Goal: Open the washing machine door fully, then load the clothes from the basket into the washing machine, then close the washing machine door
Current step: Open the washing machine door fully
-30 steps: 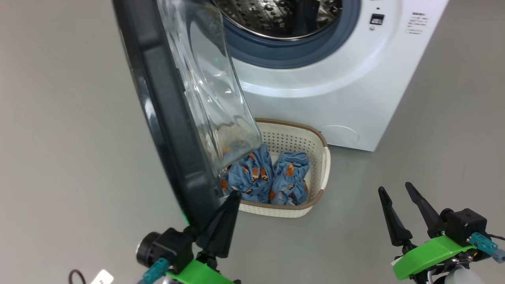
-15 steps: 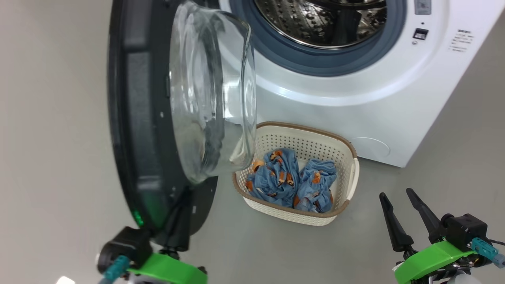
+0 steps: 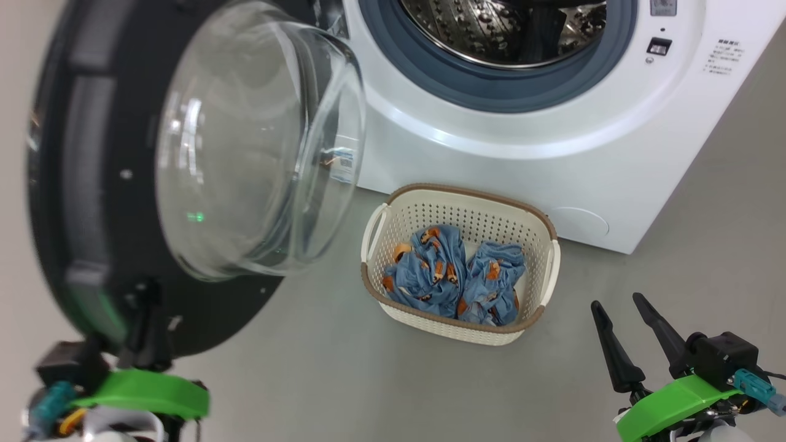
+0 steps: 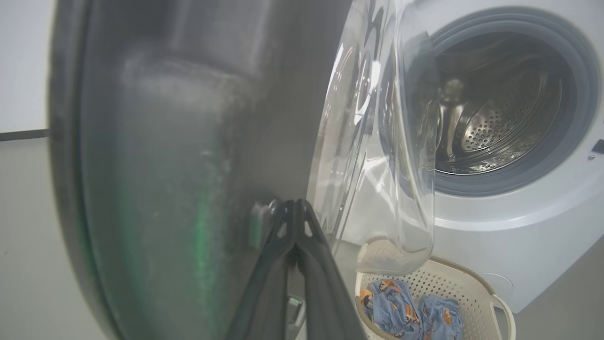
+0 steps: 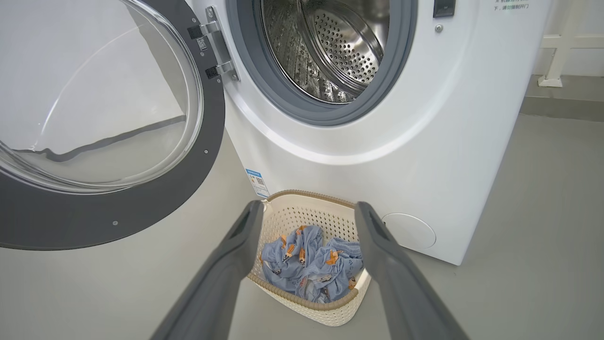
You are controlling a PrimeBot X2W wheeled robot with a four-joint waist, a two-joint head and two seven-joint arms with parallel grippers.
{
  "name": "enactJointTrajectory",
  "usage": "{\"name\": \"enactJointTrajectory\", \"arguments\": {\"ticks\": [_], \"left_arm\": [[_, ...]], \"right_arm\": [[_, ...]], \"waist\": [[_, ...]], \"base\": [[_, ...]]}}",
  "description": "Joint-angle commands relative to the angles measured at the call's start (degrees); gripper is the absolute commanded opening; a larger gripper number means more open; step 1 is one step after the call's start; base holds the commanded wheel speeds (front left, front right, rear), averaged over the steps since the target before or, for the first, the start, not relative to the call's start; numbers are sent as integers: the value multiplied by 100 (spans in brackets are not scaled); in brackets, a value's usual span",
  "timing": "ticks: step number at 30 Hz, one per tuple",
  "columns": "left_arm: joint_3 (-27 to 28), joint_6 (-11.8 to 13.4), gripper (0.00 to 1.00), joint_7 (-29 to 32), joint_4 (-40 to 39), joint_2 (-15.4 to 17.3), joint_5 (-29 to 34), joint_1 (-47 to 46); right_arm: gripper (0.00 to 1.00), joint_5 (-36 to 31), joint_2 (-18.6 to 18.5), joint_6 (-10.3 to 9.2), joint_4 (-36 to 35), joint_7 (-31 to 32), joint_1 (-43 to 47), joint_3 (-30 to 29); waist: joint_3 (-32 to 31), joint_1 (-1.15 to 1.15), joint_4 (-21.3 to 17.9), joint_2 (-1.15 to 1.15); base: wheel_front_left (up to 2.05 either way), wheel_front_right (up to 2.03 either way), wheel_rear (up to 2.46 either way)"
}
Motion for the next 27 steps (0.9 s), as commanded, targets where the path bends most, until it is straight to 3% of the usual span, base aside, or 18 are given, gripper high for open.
{"name": "enactJointTrajectory", "arguments": {"ticks": [1, 16, 27], "left_arm": [[446, 27, 0, -38, -62, 263, -73, -353], [2035, -72, 0, -38, 952, 670, -56, -1468], [3122, -402, 0, -38, 1870, 900, 175, -1915]], "right_arm": [[100, 48, -81, 16, -133, -68, -105, 163], [100, 11, -374, 16, -264, 58, -427, 208], [100, 13, -535, 16, -391, 188, -513, 219]], "waist": [[95, 0, -69, 0], [701, 0, -384, 0], [886, 0, -590, 0]], "base": [[0, 0, 0], [0, 0, 0], [0, 0, 0]]}}
